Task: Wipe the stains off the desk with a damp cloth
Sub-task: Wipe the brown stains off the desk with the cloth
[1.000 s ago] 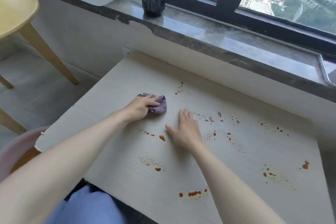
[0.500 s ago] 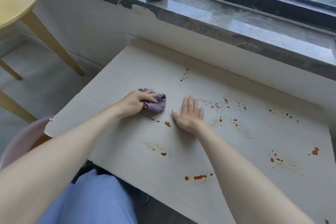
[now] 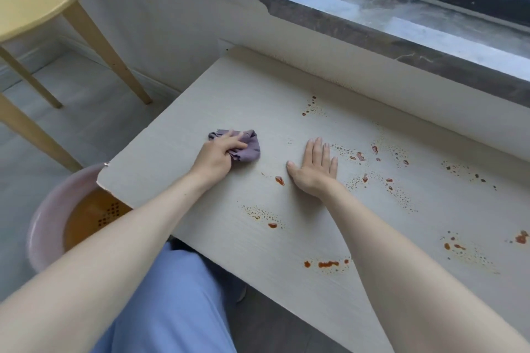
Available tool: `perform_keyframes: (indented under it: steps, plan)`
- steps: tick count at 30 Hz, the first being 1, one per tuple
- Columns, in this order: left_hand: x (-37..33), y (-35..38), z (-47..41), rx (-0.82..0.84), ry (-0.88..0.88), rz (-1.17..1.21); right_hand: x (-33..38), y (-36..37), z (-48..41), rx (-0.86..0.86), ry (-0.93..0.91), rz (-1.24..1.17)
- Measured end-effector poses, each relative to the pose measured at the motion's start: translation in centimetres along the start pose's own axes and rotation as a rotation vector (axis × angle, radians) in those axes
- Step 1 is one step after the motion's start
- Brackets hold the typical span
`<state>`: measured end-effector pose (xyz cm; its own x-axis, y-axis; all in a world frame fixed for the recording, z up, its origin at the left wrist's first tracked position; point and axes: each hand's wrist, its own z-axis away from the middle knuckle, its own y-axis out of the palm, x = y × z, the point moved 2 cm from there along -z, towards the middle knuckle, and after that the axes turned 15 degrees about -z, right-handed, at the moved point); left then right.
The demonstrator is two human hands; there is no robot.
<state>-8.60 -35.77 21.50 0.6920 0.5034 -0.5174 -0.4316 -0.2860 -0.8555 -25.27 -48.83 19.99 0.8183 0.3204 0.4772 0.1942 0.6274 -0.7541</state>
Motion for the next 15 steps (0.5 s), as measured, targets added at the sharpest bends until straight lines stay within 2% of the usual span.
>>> perform_keyframes:
  steps: [3, 5, 7, 9, 11, 15]
  plan:
    - [0.0, 0.8, 2.6, 0.177, 0.185, 0.017, 0.1, 0.0, 0.0, -0.001, 0.000, 0.004]
    - [0.7, -0.2, 2.4, 0.280, 0.219, 0.057, 0.1, 0.0, 0.1, 0.003, 0.001, 0.003]
    - [1.1, -0.8, 1.3, 0.222, 0.127, 0.089, 0.1, 0.0, 0.1, 0.002, 0.001, 0.001]
    - [0.6, -0.6, 1.1, 0.046, 0.015, 0.063, 0.1, 0.0, 0.1, 0.006, 0.000, 0.001]
    - [-0.3, 0.3, 2.1, -0.005, 0.007, 0.028, 0.1, 0.0, 0.1, 0.001, 0.001, 0.002]
    - [0.7, 0.1, 3.5, 0.276, 0.269, 0.018, 0.2, 0.0, 0.2, 0.012, 0.002, 0.004]
